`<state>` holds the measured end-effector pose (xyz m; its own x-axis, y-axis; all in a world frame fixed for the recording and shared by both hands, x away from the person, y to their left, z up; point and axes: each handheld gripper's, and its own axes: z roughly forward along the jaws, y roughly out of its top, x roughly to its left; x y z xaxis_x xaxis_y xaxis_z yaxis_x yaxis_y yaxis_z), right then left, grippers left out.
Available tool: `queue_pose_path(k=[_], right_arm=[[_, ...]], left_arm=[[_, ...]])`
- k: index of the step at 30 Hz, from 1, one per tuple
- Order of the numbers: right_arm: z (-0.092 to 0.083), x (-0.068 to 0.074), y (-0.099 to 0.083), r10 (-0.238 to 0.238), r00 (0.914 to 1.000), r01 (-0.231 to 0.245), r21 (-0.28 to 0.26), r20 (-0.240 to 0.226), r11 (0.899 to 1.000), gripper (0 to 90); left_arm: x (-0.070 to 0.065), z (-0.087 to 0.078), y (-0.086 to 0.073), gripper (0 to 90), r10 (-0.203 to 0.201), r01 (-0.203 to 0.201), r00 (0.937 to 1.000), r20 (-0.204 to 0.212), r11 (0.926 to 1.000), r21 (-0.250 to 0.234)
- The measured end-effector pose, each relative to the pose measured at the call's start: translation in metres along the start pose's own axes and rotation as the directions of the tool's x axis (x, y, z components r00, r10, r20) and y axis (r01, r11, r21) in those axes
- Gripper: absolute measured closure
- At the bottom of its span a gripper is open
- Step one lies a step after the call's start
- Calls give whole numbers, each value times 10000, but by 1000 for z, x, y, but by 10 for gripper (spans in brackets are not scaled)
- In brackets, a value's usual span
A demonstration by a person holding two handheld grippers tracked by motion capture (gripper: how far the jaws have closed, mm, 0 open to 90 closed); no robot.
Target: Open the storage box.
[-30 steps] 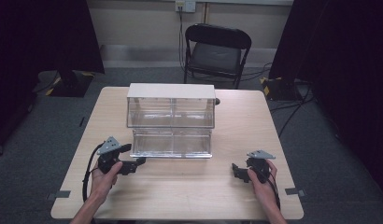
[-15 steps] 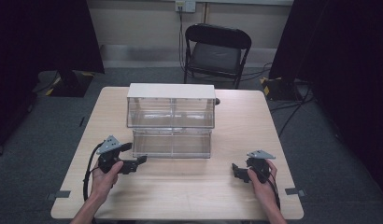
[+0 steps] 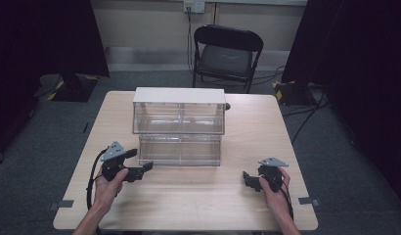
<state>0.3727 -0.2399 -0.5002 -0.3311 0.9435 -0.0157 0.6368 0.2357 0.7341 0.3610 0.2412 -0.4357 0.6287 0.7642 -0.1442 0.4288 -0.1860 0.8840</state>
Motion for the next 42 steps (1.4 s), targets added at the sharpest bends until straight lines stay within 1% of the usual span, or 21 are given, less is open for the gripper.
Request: queue_pose_path(k=[2, 5, 6, 7, 12, 14, 16, 18, 20, 21, 22, 23, 24, 25, 26, 27, 33, 34, 39, 41, 42], right_arm=[[0, 0, 0, 0, 10000, 0, 0, -1, 10000, 126], [0, 0, 0, 0, 10000, 0, 2, 1, 10000, 126], [0, 0, 0, 2, 10000, -2, -1, 0, 10000, 126], [0, 0, 0, -1, 10000, 1, -2, -1, 10000, 126], [0, 0, 0, 2, 10000, -2, -1, 1, 10000, 126], [0, 0, 0, 8, 10000, -8, -2, 0, 10000, 126], [0, 0, 0, 2, 10000, -2, 0, -1, 10000, 126], [0, 0, 0, 0, 10000, 0, -1, -1, 10000, 126], [0, 0, 0, -1, 10000, 1, -1, -1, 10000, 126], [0, 0, 0, 1, 10000, -1, 0, 0, 10000, 125], [0, 0, 0, 2, 10000, -2, -1, -1, 10000, 126], [0, 0, 0, 1, 10000, -1, 0, 0, 10000, 126], [0, 0, 0, 0, 10000, 0, 0, 1, 10000, 126], [0, 0, 0, 1, 10000, -1, -2, 0, 10000, 126], [0, 0, 0, 2, 10000, -2, -1, -2, 10000, 126], [0, 0, 0, 2, 10000, -2, -1, 0, 10000, 126], [0, 0, 0, 3, 10000, -3, 0, 0, 10000, 126], [0, 0, 0, 2, 10000, -2, 0, 0, 10000, 125], [0, 0, 0, 2, 10000, -2, 0, -1, 10000, 126], [0, 0, 0, -1, 10000, 1, -2, -1, 10000, 126], [0, 0, 0, -7, 10000, 7, 2, -8, 10000, 126]], left_arm=[[0, -1, 1, 158, -7, 7, 10000, 28, 10000, -63], [0, -2, 3, 157, 100, -100, 9999, -42, 9999, -3], [0, -1, 3, 157, 32, -32, 10000, -18, 10000, 35], [0, -2, 4, 157, 102, -102, 9999, -17, 9999, 88], [0, -2, 7, 154, 90, -91, 9999, 56, 9999, 106], [0, -2, 7, 155, 6, -7, 10000, 27, 10000, 74], [1, 0, 7, 155, 46, -46, 10000, -16, 9999, 97], [1, 2, 8, 156, 22, -20, 9998, -183, 9999, 121], [1, 4, 8, 156, -65, 65, 9999, -125, 10000, 16], [2, 4, 9, 156, -18, 19, 9999, -129, 10000, 15], [1, 4, 10, 156, -125, 124, 9998, -135, 9999, -20], [2, 3, 12, 156, -18, 19, 9998, -212, 10000, 70], [2, 3, 13, 156, -6, 5, 9998, -182, 10000, -17], [2, 2, 14, 155, 21, -20, 9998, -202, 10000, 34], [2, 3, 14, 155, -60, 59, 9999, -161, 10000, -78], [2, 2, 16, 155, 68, -70, 9997, -223, 10000, -49], [4, 3, 19, 152, 34, -38, 9995, -319, 9999, -131], [4, 4, 19, 151, -68, 62, 9995, -297, 9998, -199], [6, 5, 20, 151, -115, 106, 9994, -331, 9996, -256], [6, 4, 20, 151, 94, -97, 9993, -356, 9999, -97], [6, 5, 20, 150, 70, -74, 9994, -331, 9999, -123]])
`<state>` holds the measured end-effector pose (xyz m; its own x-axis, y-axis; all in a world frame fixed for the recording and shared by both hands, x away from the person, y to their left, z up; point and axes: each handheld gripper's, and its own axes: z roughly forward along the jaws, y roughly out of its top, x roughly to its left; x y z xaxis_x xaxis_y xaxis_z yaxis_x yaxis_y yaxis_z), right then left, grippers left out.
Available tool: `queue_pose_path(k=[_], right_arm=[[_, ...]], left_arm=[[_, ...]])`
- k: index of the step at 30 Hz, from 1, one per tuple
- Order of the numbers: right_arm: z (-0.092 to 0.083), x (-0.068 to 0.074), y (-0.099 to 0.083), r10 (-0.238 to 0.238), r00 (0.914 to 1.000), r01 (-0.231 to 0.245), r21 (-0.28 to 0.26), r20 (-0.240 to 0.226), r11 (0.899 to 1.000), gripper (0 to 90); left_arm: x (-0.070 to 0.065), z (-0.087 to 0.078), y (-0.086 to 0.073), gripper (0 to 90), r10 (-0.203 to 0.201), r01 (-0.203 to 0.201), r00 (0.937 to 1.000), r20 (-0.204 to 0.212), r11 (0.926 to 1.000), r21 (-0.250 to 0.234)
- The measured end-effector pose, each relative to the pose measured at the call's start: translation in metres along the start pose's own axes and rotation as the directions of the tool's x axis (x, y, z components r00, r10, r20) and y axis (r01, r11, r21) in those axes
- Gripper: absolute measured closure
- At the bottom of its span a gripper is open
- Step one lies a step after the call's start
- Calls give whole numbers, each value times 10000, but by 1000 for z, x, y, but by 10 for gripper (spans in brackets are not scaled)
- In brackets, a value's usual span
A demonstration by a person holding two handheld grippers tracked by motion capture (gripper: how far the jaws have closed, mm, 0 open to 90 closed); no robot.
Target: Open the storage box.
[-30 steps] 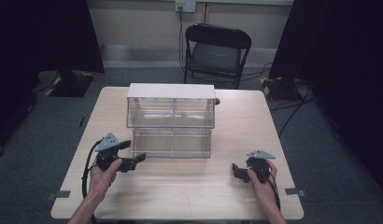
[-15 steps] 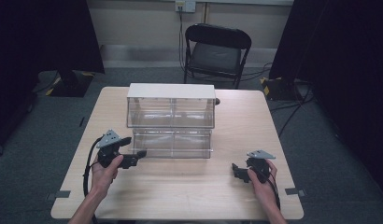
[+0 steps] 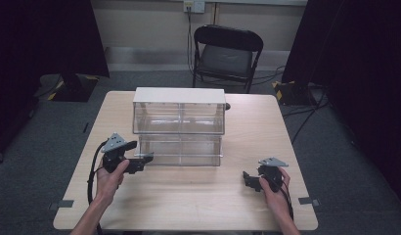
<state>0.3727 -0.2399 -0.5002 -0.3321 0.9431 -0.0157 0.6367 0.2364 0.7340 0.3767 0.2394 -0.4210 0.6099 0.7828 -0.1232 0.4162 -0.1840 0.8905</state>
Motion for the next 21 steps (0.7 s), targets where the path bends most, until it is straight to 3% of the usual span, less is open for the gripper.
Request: queue_pose_path(k=[15, 21], right_arm=[[0, 0, 0, 9, 10000, -9, -3, 8, 10000, 125], [0, 0, 0, 8, 10000, -8, -3, 9, 10000, 126]], left_arm=[[9, 6, -1, 158, -386, 381, 9985, -387, 9992, -135], [11, 7, 2, 152, -382, 378, 9990, -226, 9991, -196]])
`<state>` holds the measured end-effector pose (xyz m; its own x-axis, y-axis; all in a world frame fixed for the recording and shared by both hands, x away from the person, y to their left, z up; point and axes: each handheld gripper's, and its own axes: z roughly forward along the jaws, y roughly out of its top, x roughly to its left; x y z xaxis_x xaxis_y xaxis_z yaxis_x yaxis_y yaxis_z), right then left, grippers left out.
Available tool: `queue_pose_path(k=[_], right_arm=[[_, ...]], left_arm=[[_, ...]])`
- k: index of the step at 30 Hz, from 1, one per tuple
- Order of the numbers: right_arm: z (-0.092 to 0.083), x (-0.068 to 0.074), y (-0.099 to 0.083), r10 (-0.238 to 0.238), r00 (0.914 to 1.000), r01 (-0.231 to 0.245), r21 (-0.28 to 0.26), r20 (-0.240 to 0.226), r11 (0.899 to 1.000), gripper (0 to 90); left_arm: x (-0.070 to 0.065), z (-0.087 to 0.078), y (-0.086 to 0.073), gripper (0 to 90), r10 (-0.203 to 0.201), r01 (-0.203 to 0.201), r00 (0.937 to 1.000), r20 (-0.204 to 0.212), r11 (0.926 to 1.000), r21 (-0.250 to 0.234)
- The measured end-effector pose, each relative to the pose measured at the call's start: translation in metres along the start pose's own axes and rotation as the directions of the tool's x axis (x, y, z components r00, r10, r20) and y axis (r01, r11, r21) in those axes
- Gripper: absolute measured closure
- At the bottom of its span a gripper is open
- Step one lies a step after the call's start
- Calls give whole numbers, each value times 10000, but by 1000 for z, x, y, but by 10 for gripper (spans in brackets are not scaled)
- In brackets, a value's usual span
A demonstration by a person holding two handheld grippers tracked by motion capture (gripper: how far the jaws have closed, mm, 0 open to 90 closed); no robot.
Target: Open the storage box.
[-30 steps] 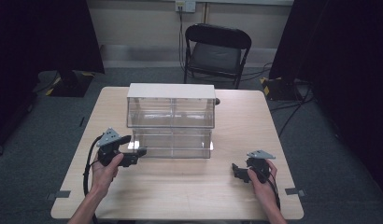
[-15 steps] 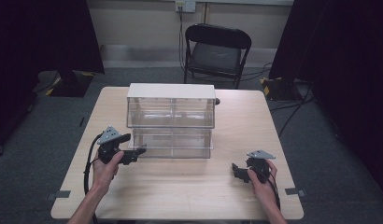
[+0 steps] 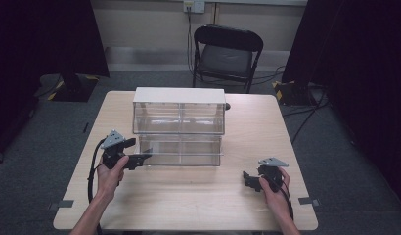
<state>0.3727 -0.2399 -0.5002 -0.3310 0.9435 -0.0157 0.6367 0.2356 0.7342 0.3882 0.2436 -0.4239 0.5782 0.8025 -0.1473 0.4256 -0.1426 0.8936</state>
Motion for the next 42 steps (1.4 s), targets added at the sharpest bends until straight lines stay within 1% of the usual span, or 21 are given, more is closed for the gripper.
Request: queue_pose_path(k=[3, 6, 12, 14, 15, 17, 24, 27, 28, 35, 39, 41, 42], right_arm=[[0, 0, 0, 0, 10000, 0, 1, -1, 10000, 126], [0, 0, 0, 0, 10000, 0, 0, -1, 10000, 126], [0, 0, 0, 1, 10000, -1, 1, 0, 10000, 126], [0, 0, 0, -1, 10000, 1, 0, 0, 10000, 126], [0, 0, 0, 1, 10000, -1, 0, -1, 10000, 125], [0, 0, 0, 1, 10000, -1, 0, 1, 10000, 126], [0, 0, 0, -2, 10000, 2, 0, -1, 10000, 126], [0, 0, 0, -3, 10000, 3, 1, 1, 10000, 125], [0, 0, 0, 0, 10000, 0, 1, 0, 10000, 126], [0, 0, 0, 1, 10000, -1, 0, 2, 10000, 125], [0, 0, 0, 1, 10000, -1, 1, 1, 10000, 126], [0, 0, 0, -2, 10000, 2, -1, 0, 10000, 126], [0, 0, 0, -1, 10000, 1, 0, 1, 10000, 125]], left_arm=[[0, 0, 1, 153, 8, -8, 10000, 8, 9999, -115], [1, 0, 1, 152, 4, -4, 10000, 69, 10000, -48], [2, 1, 2, 154, -99, 100, 9999, 41, 9998, -143], [3, 1, 1, 155, -274, 276, 9996, 100, 9993, -246], [3, 0, 2, 153, -313, 314, 9995, 84, 9993, -223], [3, 0, 2, 155, -207, 208, 9998, 32, 9996, -206], [4, 0, 2, 153, -191, 192, 9998, 28, 9996, -212], [3, -1, 5, 155, -104, 104, 9999, -14, 9998, -185], [3, -1, 6, 154, -155, 155, 9999, 13, 9997, -211], [3, 0, 10, 153, 53, -53, 10000, 16, 10000, -36], [2, 1, 10, 153, -35, 37, 9999, 158, 9999, -101], [2, 1, 10, 153, 2, -1, 9999, 136, 10000, -77], [1, 1, 11, 153, -39, 40, 9999, 159, 9999, -99]])
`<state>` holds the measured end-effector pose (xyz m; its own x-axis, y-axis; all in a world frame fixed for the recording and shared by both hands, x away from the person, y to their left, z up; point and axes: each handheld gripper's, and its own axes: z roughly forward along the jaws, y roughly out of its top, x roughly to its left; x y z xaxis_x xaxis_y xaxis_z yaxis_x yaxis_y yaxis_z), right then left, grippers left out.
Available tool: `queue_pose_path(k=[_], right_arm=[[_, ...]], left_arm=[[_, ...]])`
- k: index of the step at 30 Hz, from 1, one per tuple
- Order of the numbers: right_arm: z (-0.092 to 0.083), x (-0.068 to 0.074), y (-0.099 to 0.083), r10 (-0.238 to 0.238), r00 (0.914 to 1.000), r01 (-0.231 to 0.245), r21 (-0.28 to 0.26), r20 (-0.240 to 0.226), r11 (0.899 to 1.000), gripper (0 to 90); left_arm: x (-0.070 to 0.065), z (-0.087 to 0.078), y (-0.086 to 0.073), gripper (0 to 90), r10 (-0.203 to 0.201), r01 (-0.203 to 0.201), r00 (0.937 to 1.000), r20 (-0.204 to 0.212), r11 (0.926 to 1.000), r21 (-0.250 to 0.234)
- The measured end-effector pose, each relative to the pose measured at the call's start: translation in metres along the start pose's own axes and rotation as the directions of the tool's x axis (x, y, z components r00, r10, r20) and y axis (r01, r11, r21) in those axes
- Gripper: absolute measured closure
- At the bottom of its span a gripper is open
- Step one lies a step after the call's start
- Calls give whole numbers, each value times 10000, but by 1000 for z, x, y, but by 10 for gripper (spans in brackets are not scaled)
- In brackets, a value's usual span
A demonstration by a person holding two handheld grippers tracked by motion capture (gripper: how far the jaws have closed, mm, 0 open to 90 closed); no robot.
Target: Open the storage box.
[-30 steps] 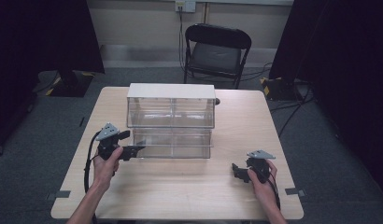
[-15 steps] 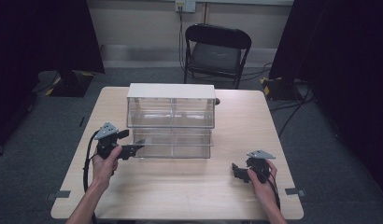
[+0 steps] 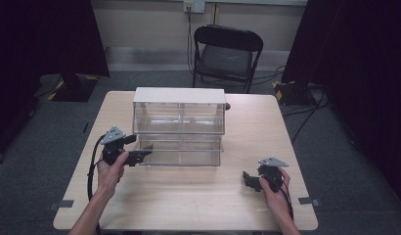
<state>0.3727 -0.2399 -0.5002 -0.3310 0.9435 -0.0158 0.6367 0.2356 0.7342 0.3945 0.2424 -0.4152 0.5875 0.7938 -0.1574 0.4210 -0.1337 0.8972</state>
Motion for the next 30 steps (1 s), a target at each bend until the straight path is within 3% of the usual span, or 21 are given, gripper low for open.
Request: queue_pose_path(k=[4, 15, 21, 24, 30], right_arm=[[0, 0, 0, 3, 10000, -3, 1, -1, 10000, 126], [0, 0, 0, 1, 10000, -1, 0, -1, 10000, 125], [0, 0, 0, -2, 10000, 2, 0, 0, 10000, 125], [0, 0, 0, -8, 10000, 8, -5, 2, 10000, 125], [0, 0, 0, -7, 10000, 7, -3, -1, 10000, 126]], left_arm=[[0, -1, 2, 153, 93, -93, 10000, 3, 9999, -43], [0, 0, 4, 151, -198, 200, 9998, 40, 9988, -440], [-3, -1, 15, 144, 80, -78, 10000, 41, 9990, -450], [-6, 1, 16, 99, 35, -34, 10000, 14, 9985, -540], [-6, 2, 17, 94, -17, 15, 10000, -46, 9990, -444]])
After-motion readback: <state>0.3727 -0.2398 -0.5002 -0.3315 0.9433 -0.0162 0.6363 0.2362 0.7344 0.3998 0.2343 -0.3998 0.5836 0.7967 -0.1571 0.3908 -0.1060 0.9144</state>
